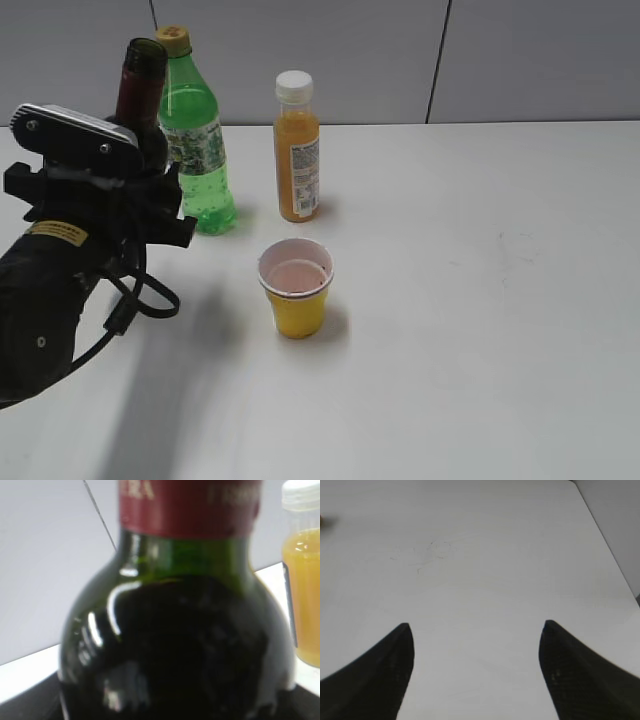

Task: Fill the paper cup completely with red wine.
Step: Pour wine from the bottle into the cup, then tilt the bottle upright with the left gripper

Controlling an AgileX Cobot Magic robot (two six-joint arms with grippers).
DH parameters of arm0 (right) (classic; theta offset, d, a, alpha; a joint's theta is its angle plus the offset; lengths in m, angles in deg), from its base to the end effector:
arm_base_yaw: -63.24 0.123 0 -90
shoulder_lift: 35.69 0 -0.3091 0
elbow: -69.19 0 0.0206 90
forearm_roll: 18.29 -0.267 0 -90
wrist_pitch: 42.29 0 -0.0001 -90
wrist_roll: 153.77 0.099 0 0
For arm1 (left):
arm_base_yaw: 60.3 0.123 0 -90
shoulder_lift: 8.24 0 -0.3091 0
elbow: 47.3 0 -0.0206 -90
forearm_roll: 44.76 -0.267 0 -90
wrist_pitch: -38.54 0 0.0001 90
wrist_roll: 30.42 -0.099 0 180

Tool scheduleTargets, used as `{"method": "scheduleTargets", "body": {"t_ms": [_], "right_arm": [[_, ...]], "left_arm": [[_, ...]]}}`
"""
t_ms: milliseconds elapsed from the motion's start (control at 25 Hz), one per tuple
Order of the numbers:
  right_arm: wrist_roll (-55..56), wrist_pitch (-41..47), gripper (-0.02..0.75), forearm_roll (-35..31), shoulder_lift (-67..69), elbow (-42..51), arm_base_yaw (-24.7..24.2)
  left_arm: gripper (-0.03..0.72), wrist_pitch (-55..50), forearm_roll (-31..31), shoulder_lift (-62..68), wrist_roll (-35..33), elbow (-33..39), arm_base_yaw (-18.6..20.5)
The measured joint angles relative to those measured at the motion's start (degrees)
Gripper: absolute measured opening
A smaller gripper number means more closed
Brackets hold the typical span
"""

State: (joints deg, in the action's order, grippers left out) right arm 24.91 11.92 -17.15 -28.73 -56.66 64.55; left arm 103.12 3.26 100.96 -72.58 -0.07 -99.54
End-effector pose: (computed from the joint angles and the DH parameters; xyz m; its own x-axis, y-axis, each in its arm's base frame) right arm 0.0065 -0.0015 0.2651 -0.4269 -0.0444 -0.9032 -0.0231 0.9990 -0.0382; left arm 0.2737 -0.1378 0.1633 -0.1636 0.4079 -0.8983 0.0070 0.9110 0.4124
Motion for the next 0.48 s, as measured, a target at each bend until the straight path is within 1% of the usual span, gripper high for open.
{"method": "scheduleTargets", "body": {"t_ms": [240,320,480], "right_arm": [[0.0,0.0,0.589,0.0,0.0,0.0,0.0],[0.0,0.0,0.589,0.0,0.0,0.0,0.0],[0.0,0.0,0.589,0.0,0.0,0.0,0.0]], "left_arm": [[0.552,0.11,-0.01,-0.05,-0.17,2.04,-0.07],[0.552,-0.06,0.3,-0.05,-0.82,2.79,-0.64],[0.552,-0.06,0.52,-0.05,-4.9,2.93,-2.59]]}}
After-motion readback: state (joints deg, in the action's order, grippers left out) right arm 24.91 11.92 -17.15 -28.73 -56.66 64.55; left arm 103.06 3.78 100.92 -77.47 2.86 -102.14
